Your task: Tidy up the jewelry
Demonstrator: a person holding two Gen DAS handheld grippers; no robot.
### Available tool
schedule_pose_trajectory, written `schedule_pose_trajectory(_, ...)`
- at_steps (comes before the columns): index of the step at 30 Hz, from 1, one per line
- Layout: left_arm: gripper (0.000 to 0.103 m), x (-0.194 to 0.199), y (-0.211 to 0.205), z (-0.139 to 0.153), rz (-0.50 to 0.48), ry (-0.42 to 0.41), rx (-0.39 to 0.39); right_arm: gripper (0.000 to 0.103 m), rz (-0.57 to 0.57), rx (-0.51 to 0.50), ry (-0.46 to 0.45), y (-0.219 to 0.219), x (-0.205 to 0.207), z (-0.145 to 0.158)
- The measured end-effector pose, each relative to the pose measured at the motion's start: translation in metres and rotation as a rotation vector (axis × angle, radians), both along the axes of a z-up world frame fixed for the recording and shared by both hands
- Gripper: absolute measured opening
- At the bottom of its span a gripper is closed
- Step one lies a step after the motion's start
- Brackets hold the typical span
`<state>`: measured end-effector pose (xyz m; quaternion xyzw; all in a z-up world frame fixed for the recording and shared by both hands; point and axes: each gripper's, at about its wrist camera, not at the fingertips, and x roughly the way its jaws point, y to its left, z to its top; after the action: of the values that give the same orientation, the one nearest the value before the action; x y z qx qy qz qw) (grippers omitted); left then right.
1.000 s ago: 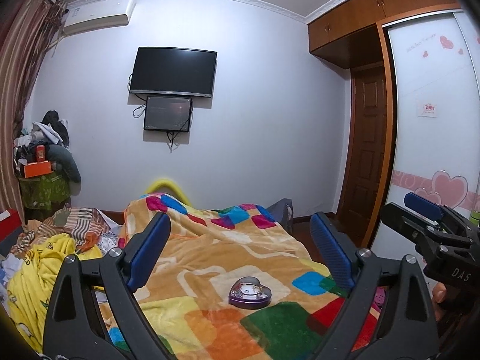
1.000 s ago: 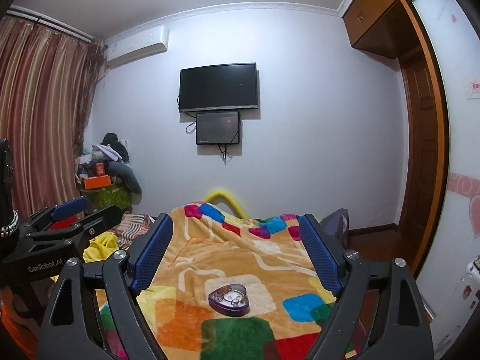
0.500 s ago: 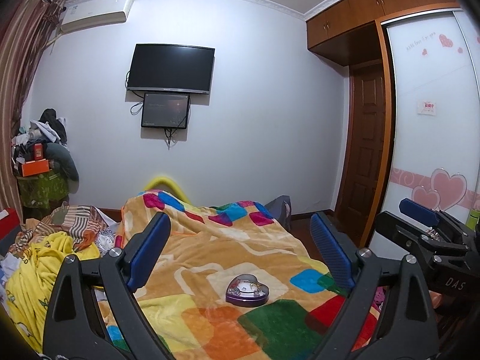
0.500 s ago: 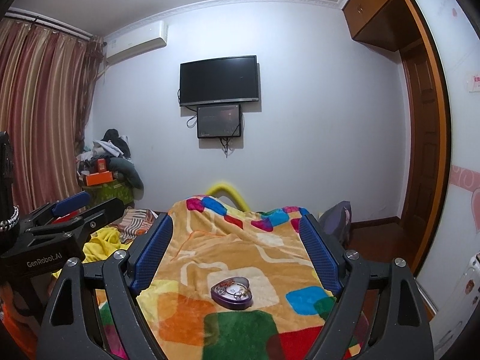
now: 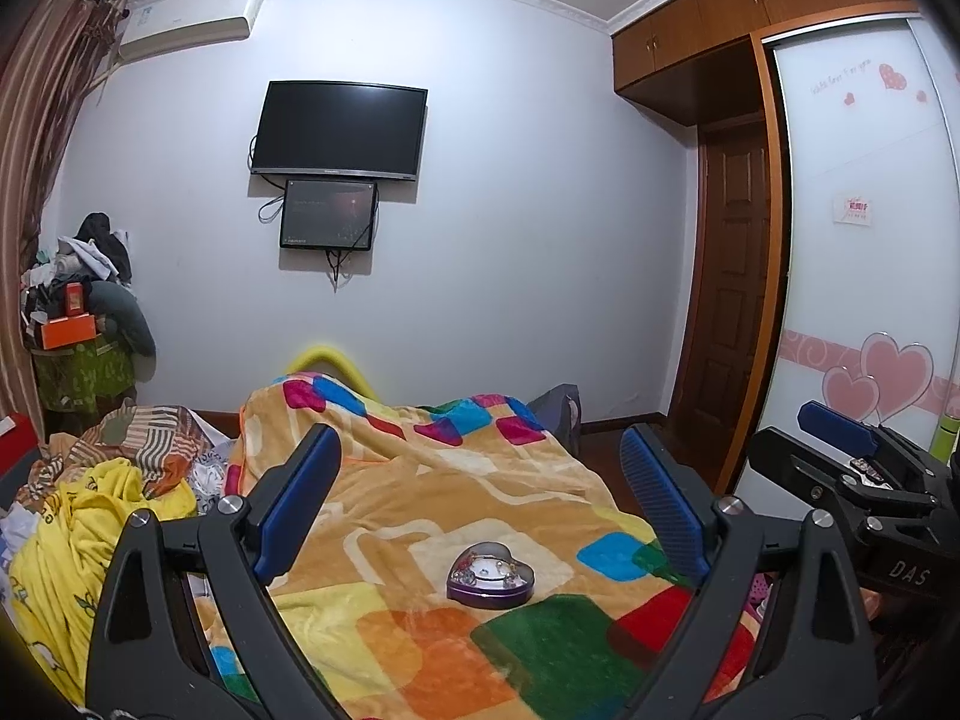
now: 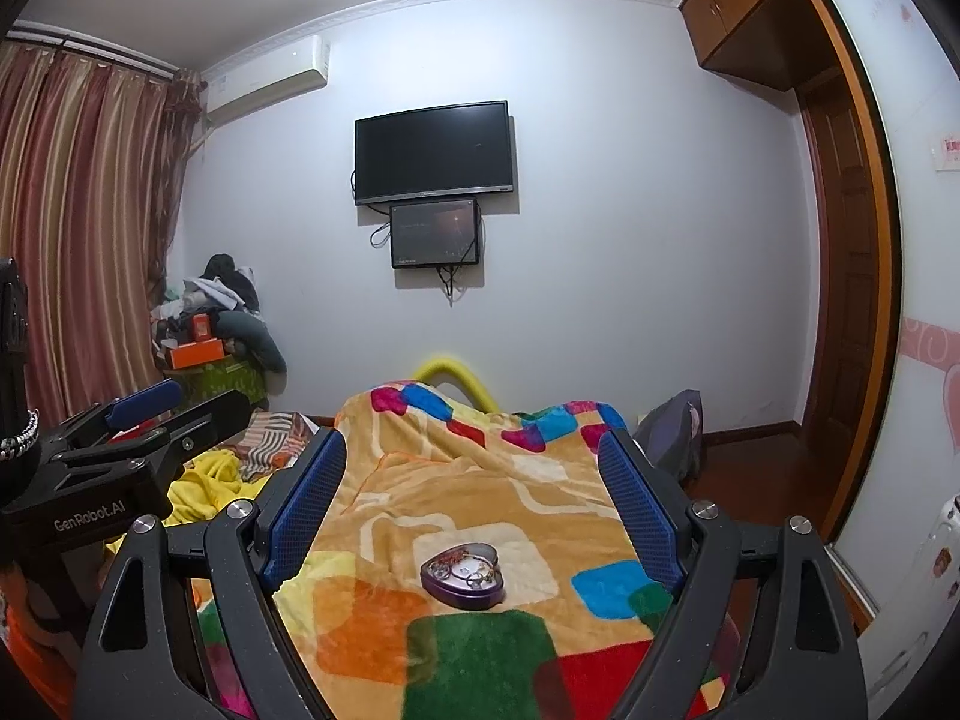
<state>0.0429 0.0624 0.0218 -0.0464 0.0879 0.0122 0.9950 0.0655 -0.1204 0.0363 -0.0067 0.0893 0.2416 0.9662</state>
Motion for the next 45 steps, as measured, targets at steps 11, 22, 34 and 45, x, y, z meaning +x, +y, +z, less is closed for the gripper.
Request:
schedule_pose_trajectory(11,0.099,0.0024,-0.0008,-0.0011,0.004,0.006,-0.003,0.084,0.001,0.001,0.004,-0.0004,0.0018,-0.0001)
schedule_pose_trajectory(22,0.102,0.0029,-0.0033,-0.0034,0.002,0.008,-0.004,0.084,0.0,0.002,0.008,-0.0017,0.0022,-0.0025)
schedule_pose_trajectory(34,0.102,0.0032,-0.0055,-0.0017,-0.014,0.011,-0.006,0.084,-0.001,0.004,0.011,-0.0009,0.0013,-0.0043)
schedule_pose_trajectory(45,0.102,0.0031,-0.0069,-0.0003,-0.024,0.005,-0.007,0.084,-0.002,0.006,0.011,-0.001,0.0017,-0.005)
